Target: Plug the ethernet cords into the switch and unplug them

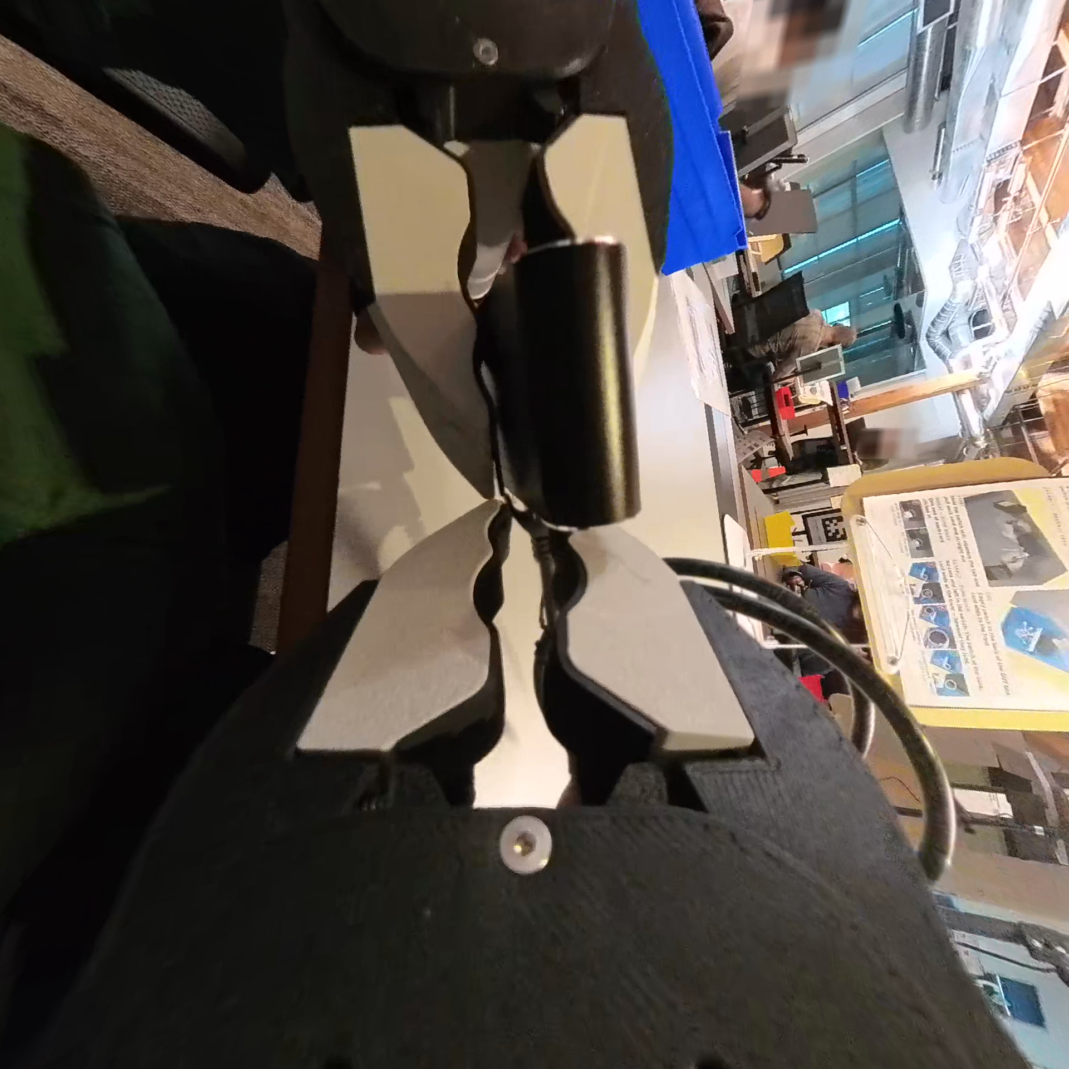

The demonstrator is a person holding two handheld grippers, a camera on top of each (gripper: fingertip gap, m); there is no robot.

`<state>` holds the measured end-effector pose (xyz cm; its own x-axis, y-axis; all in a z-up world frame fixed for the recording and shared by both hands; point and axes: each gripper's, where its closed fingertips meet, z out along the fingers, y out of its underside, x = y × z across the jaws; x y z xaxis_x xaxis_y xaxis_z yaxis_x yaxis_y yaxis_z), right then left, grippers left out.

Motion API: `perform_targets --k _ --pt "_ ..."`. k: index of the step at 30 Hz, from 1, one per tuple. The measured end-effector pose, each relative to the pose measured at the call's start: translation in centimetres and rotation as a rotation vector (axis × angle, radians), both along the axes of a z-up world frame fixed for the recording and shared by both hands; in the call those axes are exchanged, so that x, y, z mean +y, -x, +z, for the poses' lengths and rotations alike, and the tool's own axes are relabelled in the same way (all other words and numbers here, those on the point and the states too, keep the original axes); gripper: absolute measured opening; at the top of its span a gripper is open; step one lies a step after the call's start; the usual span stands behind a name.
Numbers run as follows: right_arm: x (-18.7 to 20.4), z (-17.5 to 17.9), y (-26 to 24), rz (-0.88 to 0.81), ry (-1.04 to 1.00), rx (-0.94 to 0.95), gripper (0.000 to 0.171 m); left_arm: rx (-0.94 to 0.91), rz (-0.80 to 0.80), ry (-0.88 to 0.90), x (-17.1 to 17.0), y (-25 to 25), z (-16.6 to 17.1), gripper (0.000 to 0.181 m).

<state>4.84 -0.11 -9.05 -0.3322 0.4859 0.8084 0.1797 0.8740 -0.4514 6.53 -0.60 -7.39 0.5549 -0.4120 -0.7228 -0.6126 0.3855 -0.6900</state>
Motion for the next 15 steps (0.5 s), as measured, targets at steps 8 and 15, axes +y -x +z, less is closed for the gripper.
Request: perform_targets --k 8,15 --pt "-0.2 0.0 0.3 0.041 0.091 0.032 0.026 -0.010 -0.034 0.009 -0.3 -0.2 0.0 0.028" --pt "-0.4 -0.7 1.4 0.038 0.091 0.070 0.018 -0.058 -0.068 0.007 -0.7 -0.2 0.6 0.028"
